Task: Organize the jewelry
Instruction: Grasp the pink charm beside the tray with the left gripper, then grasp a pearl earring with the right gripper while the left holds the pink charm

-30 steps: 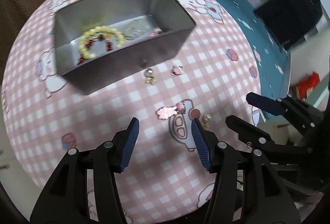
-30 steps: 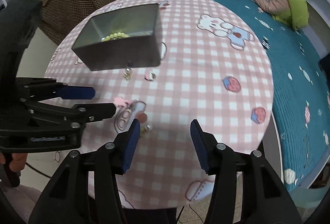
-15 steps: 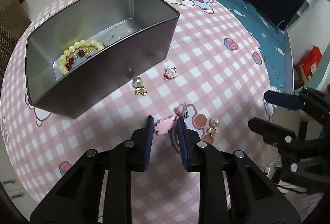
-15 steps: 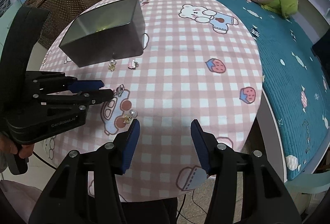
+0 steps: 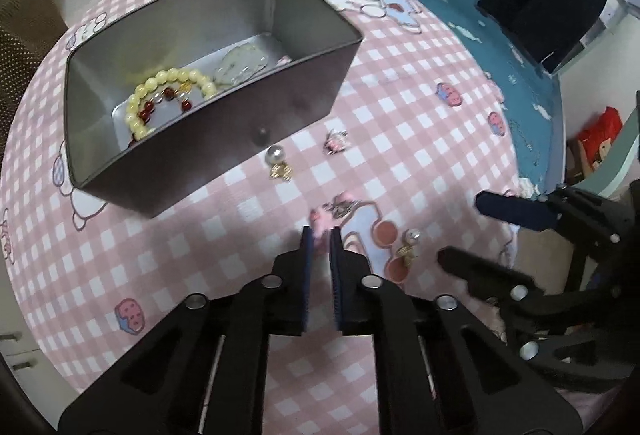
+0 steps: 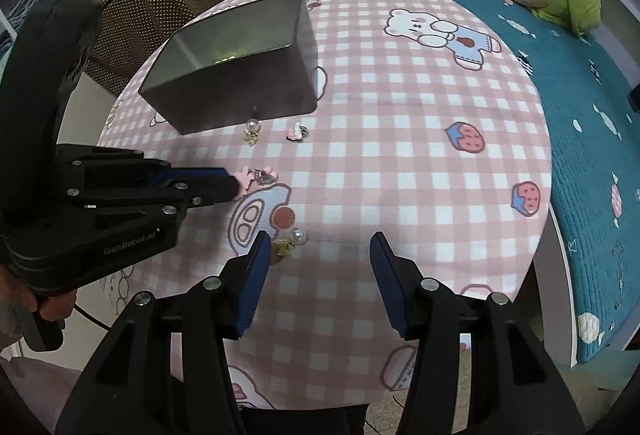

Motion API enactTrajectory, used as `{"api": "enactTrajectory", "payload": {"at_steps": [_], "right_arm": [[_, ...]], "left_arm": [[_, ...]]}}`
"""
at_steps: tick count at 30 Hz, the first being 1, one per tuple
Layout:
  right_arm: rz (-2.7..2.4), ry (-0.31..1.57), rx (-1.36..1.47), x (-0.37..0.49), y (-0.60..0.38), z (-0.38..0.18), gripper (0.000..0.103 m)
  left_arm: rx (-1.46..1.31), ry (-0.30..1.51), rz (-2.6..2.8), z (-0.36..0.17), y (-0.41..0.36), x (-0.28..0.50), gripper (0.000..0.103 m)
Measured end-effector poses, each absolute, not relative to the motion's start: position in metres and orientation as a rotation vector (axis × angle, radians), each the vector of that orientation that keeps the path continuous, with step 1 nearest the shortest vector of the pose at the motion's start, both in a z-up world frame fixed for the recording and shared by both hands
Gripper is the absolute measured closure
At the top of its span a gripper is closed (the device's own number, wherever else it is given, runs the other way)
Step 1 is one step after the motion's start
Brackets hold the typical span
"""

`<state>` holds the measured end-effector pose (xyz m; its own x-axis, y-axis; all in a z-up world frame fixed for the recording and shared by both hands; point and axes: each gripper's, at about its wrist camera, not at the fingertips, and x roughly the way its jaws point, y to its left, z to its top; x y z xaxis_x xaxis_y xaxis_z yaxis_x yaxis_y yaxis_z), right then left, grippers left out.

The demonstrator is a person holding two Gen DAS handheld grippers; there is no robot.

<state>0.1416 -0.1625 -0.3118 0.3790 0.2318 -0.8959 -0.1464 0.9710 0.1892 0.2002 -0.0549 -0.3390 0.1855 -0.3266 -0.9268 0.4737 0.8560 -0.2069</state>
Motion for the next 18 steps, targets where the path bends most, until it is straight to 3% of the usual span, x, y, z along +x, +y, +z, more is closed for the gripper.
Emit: {"api": "enactTrajectory", "payload": {"at_steps": [10, 18], "right_arm": [[0.248, 1.151, 0.085, 0.141, -0.162, -0.313, 0.055], [0.29, 1.145, 0.077, 0.145, -0.154, -0.323, 0.068]], "left_arm": [[0.17, 1.263, -0.575, -0.346, -0.062, 0.199, 0.087], [0.117, 1.261, -0.563, -0.339, -0.053, 0.198, 0.088]]}}
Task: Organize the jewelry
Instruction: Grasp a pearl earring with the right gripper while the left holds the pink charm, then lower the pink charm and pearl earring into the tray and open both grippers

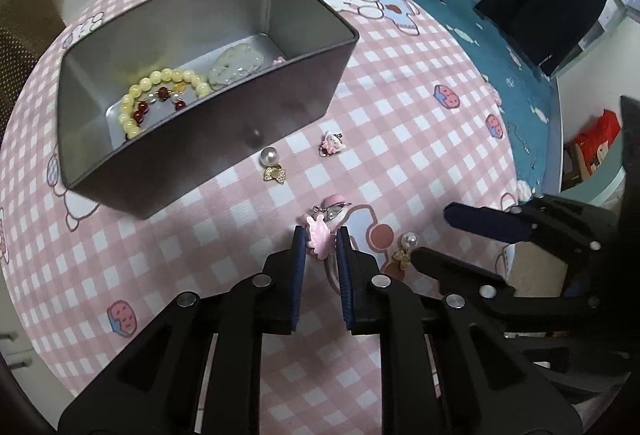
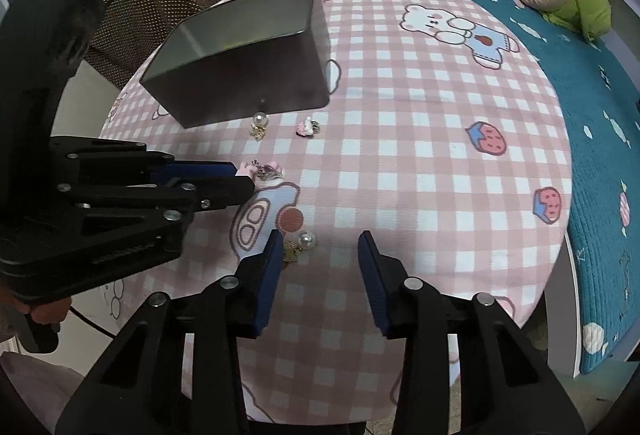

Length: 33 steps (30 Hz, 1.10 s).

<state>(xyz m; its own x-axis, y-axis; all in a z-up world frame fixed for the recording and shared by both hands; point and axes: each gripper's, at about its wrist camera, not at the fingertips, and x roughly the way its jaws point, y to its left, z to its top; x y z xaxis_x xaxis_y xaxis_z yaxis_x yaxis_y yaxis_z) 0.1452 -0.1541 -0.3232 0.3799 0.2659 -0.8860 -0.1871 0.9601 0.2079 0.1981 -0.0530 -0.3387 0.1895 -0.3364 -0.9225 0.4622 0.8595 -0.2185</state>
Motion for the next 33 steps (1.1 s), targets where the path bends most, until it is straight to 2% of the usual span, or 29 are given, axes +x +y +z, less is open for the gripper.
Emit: {"api": "enactTrajectory", "payload": {"at_steps": [7, 11, 12, 18, 33], "right_arm": [[0.292, 1.127, 0.026, 0.149, -0.145, -0.331, 0.077], [0.312, 1.117, 0.003, 0.146, -0.138, -0.332, 0.092], [0.306, 1.113, -0.012, 0.145, -0.137, -0.332, 0.093], [0.29, 1.105, -0.004, 0.147, -0.143, -0.325, 0.093], [0.332, 0.916, 0.037, 0.209, -0.144, -0.246, 0.093]], "left_arm": [[0.078, 1.236, -0.535, -0.323, -0.038, 0.194, 0.088], [0.049, 1.221, -0.526, -0.313, -0.032, 0.19, 0.088], [0.045, 1.215, -0.524, -0.311, -0.031, 0.189, 0.088], [0.018, 1.192, -0.514, -0.294, -0.023, 0.189, 0.088], [-0.043, 1.122, -0.47, -0.249, -0.012, 0.228, 0.088]]}}
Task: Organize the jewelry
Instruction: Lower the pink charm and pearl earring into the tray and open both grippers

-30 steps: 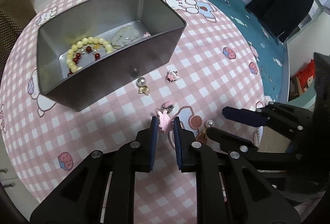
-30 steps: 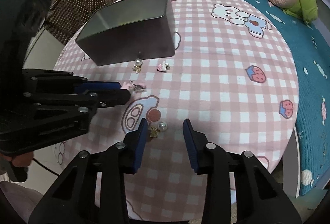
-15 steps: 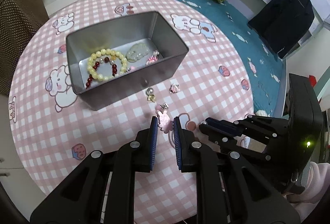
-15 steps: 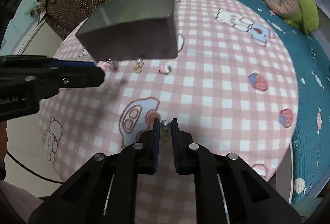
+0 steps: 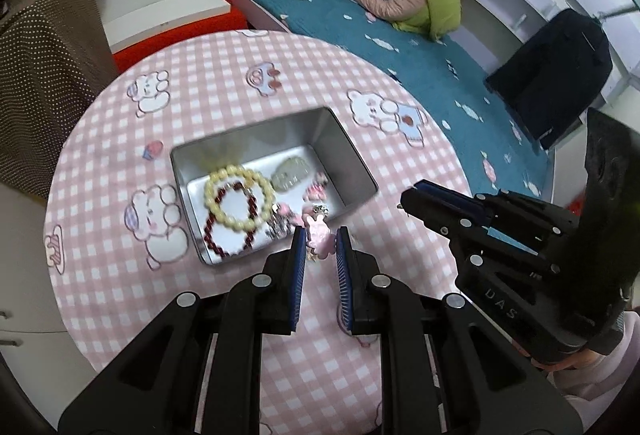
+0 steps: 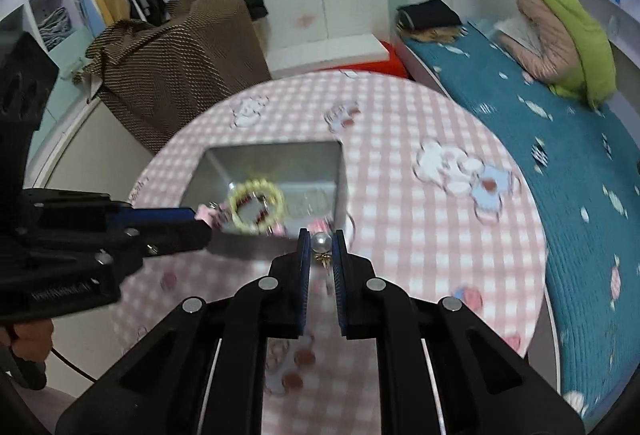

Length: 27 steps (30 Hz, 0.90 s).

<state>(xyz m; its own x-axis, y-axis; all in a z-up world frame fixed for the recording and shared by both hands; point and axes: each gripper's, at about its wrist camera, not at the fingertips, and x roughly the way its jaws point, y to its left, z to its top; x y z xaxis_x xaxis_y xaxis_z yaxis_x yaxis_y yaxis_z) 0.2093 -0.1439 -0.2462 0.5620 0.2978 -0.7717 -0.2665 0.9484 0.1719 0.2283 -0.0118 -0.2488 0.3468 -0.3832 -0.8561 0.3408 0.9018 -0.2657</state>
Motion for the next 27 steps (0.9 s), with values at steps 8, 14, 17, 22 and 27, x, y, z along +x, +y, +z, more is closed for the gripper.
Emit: {"api": "enactTrajectory", "payload": {"at_steps": [8, 14, 17, 22, 27], "right_arm": [[0.394, 0.941, 0.012, 0.232, -0.13, -0.251, 0.093], [0.396, 0.956, 0.035, 0.237, -0.133, -0.253, 0.09], [0.362, 0.951, 0.054, 0.239, -0.141, -0.251, 0.077], [0.31, 0.951, 0.072, 0.238, -0.155, -0.251, 0.076], [0.274, 0.966, 0.083, 0.235, -0.167, -0.254, 0.076]], "left_arm": [[-0.054, 1.154, -0.435, -0.257, -0.008, 0.254, 0.088], [-0.055, 1.173, -0.433, -0.266, -0.01, 0.26, 0.088], [-0.052, 1.181, -0.436, -0.269, -0.012, 0.262, 0.088], [-0.052, 1.186, -0.448, -0.273, -0.017, 0.264, 0.088], [-0.044, 1.19, -0.46, -0.274, -0.023, 0.265, 0.087]]}}
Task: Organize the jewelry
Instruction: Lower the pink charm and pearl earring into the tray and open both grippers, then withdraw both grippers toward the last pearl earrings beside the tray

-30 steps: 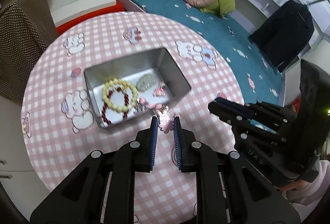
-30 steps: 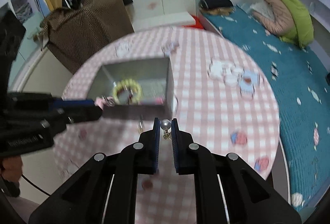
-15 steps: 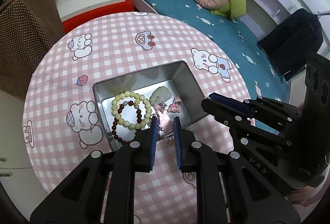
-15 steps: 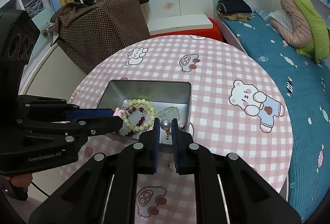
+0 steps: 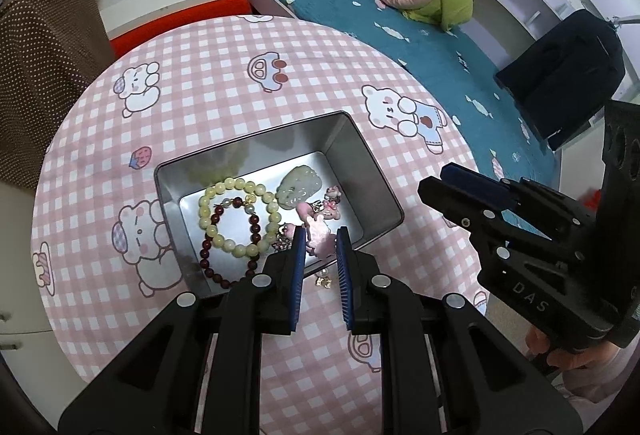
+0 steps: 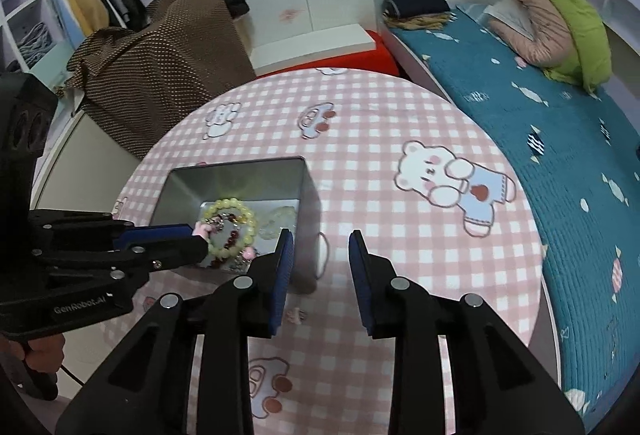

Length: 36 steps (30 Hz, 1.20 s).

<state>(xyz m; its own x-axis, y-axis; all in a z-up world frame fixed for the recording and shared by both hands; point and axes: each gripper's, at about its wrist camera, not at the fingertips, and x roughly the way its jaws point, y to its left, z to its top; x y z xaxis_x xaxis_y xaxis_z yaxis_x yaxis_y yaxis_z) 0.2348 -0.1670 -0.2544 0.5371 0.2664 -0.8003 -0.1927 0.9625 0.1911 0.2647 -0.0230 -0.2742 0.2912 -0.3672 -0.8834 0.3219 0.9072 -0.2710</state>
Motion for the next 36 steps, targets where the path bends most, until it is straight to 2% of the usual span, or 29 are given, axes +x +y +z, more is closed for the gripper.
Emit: {"api": "enactTrajectory", "payload": {"at_steps": [4, 6, 32, 36], "right_arm": [[0.263, 0.983, 0.086, 0.232, -0.171, -0.259, 0.074], [0.258, 0.992, 0.087, 0.23, -0.172, -0.262, 0.072], [0.354, 1.141, 0.05, 0.219, -0.155, -0.31, 0.072], [0.372, 1.144, 0.023, 0.218, -0.146, -0.317, 0.072]], "left_arm": [[-0.032, 1.203, -0.468, -0.276, -0.027, 0.265, 0.087], [-0.024, 1.215, -0.464, -0.278, -0.029, 0.266, 0.082], [-0.027, 1.215, -0.542, -0.283, -0.028, 0.233, 0.082], [-0.02, 1.26, -0.518, -0.295, -0.029, 0.227, 0.079]]}}
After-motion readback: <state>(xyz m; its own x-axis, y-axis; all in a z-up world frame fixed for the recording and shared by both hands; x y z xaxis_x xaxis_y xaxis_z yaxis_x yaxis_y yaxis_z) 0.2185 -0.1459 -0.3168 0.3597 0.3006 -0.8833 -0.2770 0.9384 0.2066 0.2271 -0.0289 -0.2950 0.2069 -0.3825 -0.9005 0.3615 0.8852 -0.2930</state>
